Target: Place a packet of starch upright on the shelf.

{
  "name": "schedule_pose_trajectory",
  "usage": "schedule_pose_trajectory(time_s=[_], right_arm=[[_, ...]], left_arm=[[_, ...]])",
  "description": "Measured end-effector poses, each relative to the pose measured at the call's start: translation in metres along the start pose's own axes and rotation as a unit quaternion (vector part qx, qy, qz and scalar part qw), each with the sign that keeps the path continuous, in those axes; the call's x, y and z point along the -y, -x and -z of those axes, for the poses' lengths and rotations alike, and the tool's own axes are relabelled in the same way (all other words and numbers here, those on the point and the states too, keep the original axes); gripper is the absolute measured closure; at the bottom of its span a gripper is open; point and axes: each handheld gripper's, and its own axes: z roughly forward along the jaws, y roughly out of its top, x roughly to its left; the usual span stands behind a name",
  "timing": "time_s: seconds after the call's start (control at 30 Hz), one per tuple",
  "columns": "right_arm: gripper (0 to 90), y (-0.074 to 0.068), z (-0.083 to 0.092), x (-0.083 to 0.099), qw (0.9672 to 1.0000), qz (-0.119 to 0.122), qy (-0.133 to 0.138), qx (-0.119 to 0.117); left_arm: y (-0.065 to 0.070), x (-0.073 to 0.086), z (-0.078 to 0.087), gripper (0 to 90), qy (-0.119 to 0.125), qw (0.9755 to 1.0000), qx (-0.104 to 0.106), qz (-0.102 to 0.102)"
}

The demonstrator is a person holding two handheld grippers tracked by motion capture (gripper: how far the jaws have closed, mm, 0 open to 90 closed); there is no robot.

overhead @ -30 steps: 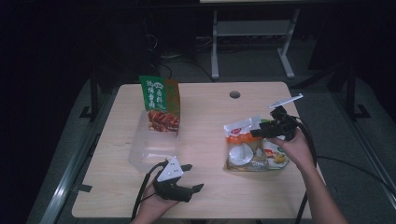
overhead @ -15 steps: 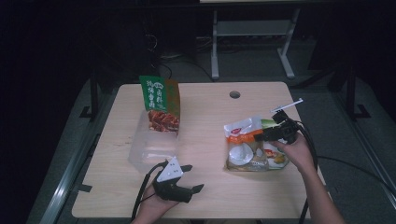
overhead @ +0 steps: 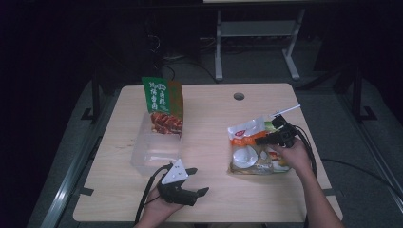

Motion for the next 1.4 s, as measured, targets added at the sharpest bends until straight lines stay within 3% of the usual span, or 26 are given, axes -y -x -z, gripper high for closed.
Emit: schedule_pose_trajectory(time_s=[0.03,0.07,0.27,0.73,1.1,1.4], right_arm=[[75.1,0.0,0.0,0.0,1.0,0.0,0.0,0.0],[81.8,0.0,0.0,0.0,0.9999,0.009,0.007,-0.011],[88.9,-0.009,0.001,-0.001,0.9996,0.028,0.004,-0.006],[89.9,-0.032,0.015,0.0,0.9974,0.061,0.034,-0.016],[90.0,-0.047,0.03,0.014,0.9914,0.087,0.087,-0.044],[90.0,-0.072,0.04,0.022,0.9802,0.125,0.136,-0.07]], left_arm=[[0.0,0.0,0.0,24.8,0.0,1.0,0.0,0.0],[0.0,0.0,0.0,24.8,0.001,1.0,0.0,0.001],[0.001,0.001,-0.001,24.8,0.003,1.0,0.003,0.003],[-0.001,0.002,-0.003,24.8,0.003,0.9999,0.008,0.006],[0.002,-0.01,-0.011,25.2,0.006,0.9997,0.02,0.011],[0.0,-0.022,-0.033,25.8,0.002,0.9996,0.024,0.012]])
